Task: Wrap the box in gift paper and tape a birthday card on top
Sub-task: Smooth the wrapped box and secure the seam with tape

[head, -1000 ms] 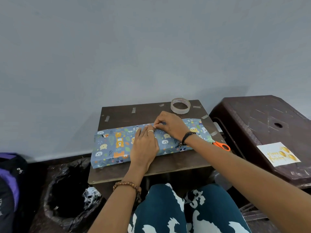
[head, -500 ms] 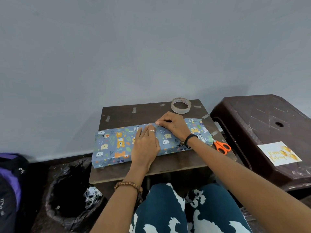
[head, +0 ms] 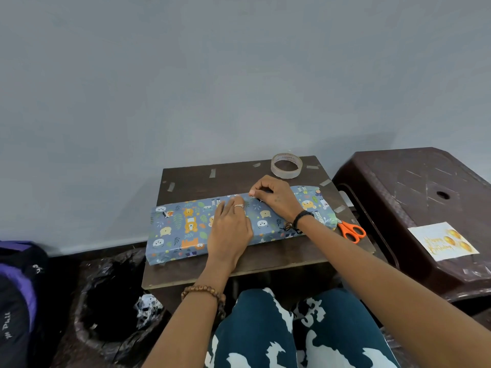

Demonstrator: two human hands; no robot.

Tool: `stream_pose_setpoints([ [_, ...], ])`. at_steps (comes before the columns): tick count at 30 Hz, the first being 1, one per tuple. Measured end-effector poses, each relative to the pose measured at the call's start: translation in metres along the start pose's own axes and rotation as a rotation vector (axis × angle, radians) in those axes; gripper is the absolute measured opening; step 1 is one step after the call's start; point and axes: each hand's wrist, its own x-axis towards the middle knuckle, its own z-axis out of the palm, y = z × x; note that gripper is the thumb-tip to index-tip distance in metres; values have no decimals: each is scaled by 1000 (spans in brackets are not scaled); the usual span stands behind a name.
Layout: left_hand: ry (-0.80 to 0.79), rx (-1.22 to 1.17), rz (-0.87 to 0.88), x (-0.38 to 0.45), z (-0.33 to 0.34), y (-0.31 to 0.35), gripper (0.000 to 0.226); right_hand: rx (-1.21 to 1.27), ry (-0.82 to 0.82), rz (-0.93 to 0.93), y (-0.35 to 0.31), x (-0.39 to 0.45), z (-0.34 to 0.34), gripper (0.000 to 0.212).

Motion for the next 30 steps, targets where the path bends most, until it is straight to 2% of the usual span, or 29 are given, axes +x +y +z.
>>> stream_pose_setpoints([
  [10, -9, 9, 19, -1, -2, 1, 37, 58, 0, 21, 0, -1, -1, 10],
  [25, -106, 5, 0, -2, -3, 0, 42, -46, -37, -2, -1, 0, 3, 11],
  [30, -62, -1, 19, -2, -4, 0, 38, -74, -43, -16, 0, 1, 3, 12],
])
